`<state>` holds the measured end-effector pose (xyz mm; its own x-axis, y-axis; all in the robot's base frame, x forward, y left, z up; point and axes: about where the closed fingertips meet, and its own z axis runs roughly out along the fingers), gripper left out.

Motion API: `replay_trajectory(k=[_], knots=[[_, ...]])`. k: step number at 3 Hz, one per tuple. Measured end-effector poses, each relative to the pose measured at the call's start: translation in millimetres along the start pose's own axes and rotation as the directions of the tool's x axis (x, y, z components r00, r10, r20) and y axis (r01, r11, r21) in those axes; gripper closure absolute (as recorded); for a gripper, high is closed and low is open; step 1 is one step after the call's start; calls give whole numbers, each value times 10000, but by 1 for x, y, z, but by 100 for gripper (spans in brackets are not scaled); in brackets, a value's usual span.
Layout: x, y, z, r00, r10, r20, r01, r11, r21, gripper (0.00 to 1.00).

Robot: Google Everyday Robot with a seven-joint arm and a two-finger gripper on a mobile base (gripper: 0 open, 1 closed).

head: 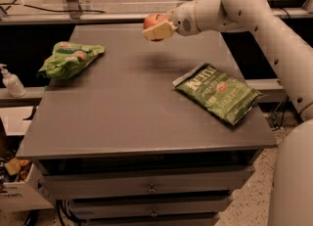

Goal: Move apple near green rice chip bag

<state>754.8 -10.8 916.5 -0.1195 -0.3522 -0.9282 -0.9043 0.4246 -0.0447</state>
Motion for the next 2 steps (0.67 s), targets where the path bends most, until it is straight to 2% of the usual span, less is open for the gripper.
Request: replay_trajectory(k=[1,2], knots=[[0,0,0,10000,0,1,0,10000,-3,100],[-4,9,8,9997,56,230,-49,9996,-267,100]])
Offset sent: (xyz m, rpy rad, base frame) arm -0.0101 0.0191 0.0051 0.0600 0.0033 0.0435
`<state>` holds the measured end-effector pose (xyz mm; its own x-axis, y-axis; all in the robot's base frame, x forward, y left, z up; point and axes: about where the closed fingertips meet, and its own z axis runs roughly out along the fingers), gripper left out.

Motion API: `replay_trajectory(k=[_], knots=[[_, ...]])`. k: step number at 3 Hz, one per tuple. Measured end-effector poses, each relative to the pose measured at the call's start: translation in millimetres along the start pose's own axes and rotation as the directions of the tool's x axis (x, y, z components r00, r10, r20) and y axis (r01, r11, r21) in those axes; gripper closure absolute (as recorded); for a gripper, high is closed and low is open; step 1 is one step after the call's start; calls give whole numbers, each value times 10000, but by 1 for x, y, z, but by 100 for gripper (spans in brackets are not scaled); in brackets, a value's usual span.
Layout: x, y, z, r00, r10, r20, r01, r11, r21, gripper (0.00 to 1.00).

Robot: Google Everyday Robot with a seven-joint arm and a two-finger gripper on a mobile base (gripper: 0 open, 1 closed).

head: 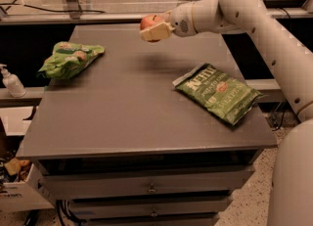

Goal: Move apple near green rice chip bag

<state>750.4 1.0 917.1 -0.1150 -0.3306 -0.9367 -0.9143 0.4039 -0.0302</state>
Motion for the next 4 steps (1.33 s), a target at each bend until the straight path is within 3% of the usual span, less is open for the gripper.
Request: replay_trajectory(k=[1,3,4], knots=[[-7,26,33,9986,158,513,-117,9967,-802,100],[-6,91,108,9973,107,730,83,9670,-2546,100],[1,113,125,9983,-82,578,252,9535,-3005,100]])
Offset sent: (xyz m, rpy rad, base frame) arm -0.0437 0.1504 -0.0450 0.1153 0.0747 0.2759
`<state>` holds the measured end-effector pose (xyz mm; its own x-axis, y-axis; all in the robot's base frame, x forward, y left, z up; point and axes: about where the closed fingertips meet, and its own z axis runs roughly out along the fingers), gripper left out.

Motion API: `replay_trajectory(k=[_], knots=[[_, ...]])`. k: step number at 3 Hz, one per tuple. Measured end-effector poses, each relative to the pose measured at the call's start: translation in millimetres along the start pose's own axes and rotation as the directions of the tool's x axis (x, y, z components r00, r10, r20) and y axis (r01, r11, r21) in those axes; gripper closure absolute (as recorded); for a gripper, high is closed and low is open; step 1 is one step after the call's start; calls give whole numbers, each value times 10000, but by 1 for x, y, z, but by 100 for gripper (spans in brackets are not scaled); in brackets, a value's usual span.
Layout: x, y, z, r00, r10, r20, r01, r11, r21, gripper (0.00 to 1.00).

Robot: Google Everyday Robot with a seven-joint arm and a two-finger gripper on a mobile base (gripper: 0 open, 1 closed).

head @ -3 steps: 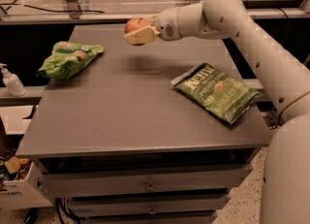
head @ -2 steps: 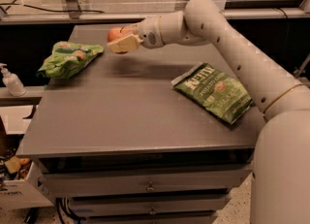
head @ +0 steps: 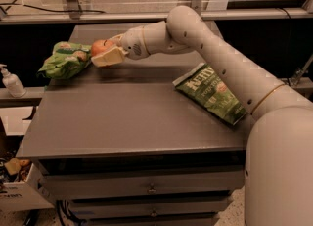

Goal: Move apple near green rice chip bag

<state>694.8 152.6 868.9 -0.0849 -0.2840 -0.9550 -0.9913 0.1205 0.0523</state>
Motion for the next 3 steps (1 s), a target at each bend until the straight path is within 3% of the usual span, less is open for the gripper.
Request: replay_trajectory(k=[1,3], knots=[[12,19,17,9991,-355,-252,341,9979,-543,100],[34,34,29,9924,-1118,-515,1050,9872,-1200,100]])
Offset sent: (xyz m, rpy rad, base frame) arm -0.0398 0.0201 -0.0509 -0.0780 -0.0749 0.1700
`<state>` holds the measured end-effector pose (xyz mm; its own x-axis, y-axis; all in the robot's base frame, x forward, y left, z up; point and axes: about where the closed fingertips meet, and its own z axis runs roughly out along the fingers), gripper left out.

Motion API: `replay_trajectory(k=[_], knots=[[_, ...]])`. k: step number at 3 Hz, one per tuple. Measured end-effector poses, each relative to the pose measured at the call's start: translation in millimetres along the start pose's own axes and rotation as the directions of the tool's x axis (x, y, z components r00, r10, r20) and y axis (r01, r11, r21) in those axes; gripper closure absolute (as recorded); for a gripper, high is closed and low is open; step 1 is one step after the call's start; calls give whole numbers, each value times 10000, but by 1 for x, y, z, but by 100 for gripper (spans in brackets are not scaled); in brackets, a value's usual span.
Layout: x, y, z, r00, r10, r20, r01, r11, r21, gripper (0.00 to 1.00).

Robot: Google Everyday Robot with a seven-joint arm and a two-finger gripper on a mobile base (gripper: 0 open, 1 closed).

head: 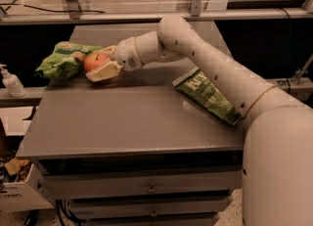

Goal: Move apple near green rice chip bag

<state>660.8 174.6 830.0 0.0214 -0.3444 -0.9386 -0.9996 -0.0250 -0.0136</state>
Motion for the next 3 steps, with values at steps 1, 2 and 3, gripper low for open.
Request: replay_trajectory(k=[1,2,3], knots=[[-6,0,-2,10000,0,0,0,10000,1,82],[-7,0,-3,10000,-1,0,1,10000,1,59],[-3,2,-1,9996,-266,17,266,9996,-26,36]])
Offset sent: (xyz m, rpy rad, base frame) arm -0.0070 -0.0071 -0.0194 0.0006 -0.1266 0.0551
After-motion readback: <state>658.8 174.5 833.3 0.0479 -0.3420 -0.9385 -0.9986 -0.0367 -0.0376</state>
